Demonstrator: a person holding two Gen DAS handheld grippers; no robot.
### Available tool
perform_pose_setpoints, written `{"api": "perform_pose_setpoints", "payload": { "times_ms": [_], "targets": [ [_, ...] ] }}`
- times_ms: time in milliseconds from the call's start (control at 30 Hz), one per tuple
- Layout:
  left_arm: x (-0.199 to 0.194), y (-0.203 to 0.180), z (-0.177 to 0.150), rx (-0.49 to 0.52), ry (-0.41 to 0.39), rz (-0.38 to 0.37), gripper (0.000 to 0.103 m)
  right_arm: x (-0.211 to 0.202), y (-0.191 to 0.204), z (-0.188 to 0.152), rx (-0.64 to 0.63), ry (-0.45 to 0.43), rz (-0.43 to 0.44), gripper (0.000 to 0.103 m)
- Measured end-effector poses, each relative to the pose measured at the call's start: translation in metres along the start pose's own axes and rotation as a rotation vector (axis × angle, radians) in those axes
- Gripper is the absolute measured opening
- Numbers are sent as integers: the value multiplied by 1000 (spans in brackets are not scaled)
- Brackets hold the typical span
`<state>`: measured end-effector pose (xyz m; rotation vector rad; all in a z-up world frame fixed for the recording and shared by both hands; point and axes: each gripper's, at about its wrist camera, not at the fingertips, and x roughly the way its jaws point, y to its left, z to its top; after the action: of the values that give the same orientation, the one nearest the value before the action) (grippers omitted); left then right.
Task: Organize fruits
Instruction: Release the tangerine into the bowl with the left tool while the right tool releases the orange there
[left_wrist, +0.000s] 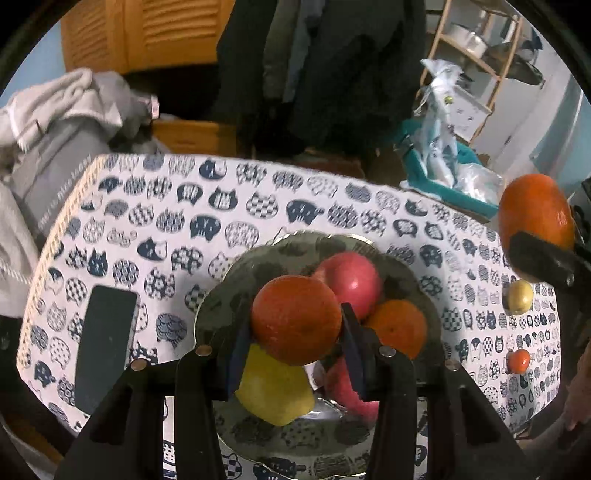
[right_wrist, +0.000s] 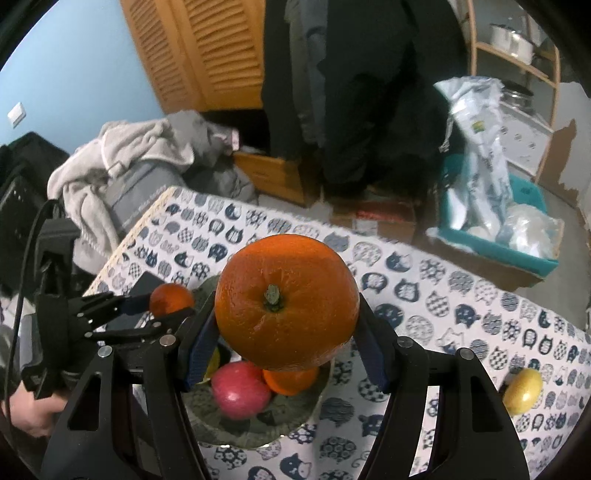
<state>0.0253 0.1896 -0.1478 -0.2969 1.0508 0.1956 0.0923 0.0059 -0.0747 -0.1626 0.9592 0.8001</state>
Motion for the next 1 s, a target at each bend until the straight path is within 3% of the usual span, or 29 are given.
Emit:
{"api": "perform_pose_setpoints", "payload": {
  "times_ms": [433,567,1000],
  "targets": [
    [32,21,-6,-39,74,38,49,57,17,-21,-30,122,33,68],
    [32,24,-6,-46,80,52,56,69,19,-27,-23,153,52,68],
    [15,38,-7,-77,70,77,57,94,38,-39,-61,210,81,68]
  ]
}}
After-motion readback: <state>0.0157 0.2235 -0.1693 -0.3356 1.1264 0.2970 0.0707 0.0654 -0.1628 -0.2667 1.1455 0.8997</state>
